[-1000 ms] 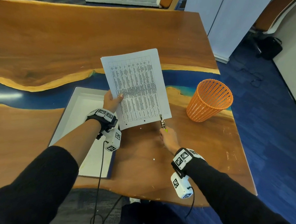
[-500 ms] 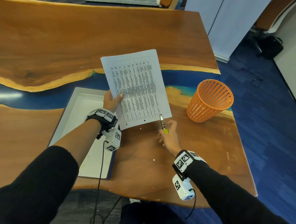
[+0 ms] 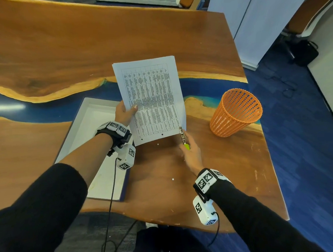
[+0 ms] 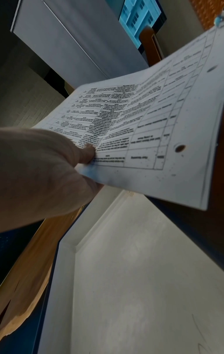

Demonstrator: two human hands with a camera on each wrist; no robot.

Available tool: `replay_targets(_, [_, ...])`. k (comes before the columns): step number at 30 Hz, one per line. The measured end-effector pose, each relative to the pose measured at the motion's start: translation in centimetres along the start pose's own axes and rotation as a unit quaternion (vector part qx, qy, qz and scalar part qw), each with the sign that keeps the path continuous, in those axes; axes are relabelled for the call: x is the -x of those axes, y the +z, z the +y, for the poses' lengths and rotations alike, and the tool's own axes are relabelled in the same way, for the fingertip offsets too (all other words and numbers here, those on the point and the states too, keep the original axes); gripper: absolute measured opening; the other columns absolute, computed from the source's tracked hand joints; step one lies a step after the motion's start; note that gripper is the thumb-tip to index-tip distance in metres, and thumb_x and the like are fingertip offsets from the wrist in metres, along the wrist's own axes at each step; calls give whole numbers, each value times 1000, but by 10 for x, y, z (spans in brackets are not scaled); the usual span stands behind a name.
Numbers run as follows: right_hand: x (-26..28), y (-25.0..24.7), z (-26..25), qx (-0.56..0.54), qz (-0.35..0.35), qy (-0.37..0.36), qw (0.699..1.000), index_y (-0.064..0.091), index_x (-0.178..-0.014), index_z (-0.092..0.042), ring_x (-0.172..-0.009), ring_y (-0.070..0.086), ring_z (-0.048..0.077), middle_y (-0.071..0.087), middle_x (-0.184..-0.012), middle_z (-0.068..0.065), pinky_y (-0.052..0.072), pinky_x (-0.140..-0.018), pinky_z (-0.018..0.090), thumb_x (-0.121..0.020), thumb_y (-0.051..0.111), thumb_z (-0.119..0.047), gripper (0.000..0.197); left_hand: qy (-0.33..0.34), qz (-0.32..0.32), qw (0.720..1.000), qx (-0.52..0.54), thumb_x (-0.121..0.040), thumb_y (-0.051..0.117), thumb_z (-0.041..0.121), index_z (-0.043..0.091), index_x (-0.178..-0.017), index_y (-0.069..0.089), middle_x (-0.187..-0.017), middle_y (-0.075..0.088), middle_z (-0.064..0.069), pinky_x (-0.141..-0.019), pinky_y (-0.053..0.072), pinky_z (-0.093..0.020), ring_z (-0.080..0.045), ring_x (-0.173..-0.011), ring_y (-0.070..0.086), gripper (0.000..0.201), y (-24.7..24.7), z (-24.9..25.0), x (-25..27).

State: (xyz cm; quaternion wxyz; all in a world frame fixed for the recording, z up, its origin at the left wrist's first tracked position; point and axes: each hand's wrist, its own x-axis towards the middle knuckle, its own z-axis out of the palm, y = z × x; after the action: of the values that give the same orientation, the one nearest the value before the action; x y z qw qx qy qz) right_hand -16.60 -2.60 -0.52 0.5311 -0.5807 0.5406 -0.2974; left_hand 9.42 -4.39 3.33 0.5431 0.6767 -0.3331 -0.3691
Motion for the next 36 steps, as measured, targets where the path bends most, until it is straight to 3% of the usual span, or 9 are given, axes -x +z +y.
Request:
replay_targets(3, [-2, 0, 0, 3, -2, 2, 1000, 51, -132, -25, -99, 56, 10, 64, -112, -5, 43, -97, 33, -87, 52, -5, 49, -4, 2, 1000, -5, -91, 58, 6, 1, -129, 51, -129, 58, -20, -98, 47, -53, -35, -117, 58, 39, -2, -2, -1])
replay_targets(7, [-4, 0, 4, 3, -9, 10, 1000, 47, -137, -28, -78, 52, 4, 61, -99, -6, 43, -82, 29, -85, 50, -6, 56, -3, 1, 1000, -7, -91, 58, 6, 1, -130, 50, -130, 58, -19, -97, 48, -53, -35, -117, 58, 39, -3, -1, 0])
replay_targets(12, [-3, -1, 5, 10, -59, 6, 998, 36, -133, -54, -69, 44, -5, 54, -99, -11, 37, -69, 18, -82, 43, -10, 67, -2, 0, 1000, -9, -91, 58, 6, 3, -129, 51, -129, 59, -18, -97, 47, -54, -34, -116, 59, 39, -3, -1, 0])
replay_targets(16, [-2, -4, 4, 5, -79, 34, 996, 30, -130, -58, -58, 43, 4, 54, -79, -17, 38, -53, 14, -87, 39, -3, 71, -2, -3, 1000, -20, -91, 59, 9, 6, -129, 52, -129, 60, -14, -97, 47, -55, -32, -116, 59, 38, -3, -1, 0])
replay_targets(18, [-1, -5, 3, 1, -93, 34, 995, 29, -132, -57, -59, 43, 8, 54, -81, -14, 38, -49, 13, -87, 38, -2, 72, 2, 1, 1000, -29, -91, 59, 10, 6, -128, 52, -129, 60, -14, -97, 48, -55, -31, -115, 60, 38, -2, -2, 0])
replay_targets(24, [1, -14, 14, 15, -77, 18, 997, 40, -132, -46, -69, 48, 1, 55, -98, -10, 41, -69, 20, -84, 44, 2, 68, 6, 7, 999, -51, -91, 60, 12, 5, -130, 53, -129, 60, -15, -99, 45, -56, -32, -118, 58, 40, -12, -6, -7])
replay_targets(27, [0, -15, 19, 14, -67, 27, 997, 40, -126, -54, -61, 47, 4, 55, -82, -16, 40, -66, 22, -84, 45, 1, 70, 12, -13, 998, -57, -91, 58, 10, 6, -126, 54, -127, 61, -16, -99, 45, -58, -33, -116, 59, 36, -11, -2, -7])
replay_targets(30, [1, -17, 20, 16, -58, 34, 998, 38, -130, -51, -59, 46, 10, 54, -73, -11, 40, -60, 23, -86, 44, -1, 67, 20, -16, 998, -53, -90, 59, 13, 7, -125, 55, -126, 61, -16, -98, 46, -58, -33, -115, 59, 36, -9, -4, -5])
replay_targets(36, [3, -45, 40, 71, 44, 77, 993, 26, -132, -31, -70, 52, 24, 54, -83, 5, 41, -65, 33, -88, 47, -11, 53, -9, 4, 999, -49, -91, 59, 11, 6, -127, 53, -128, 60, -16, -97, 47, -57, -34, -115, 59, 37, -16, -8, -4])
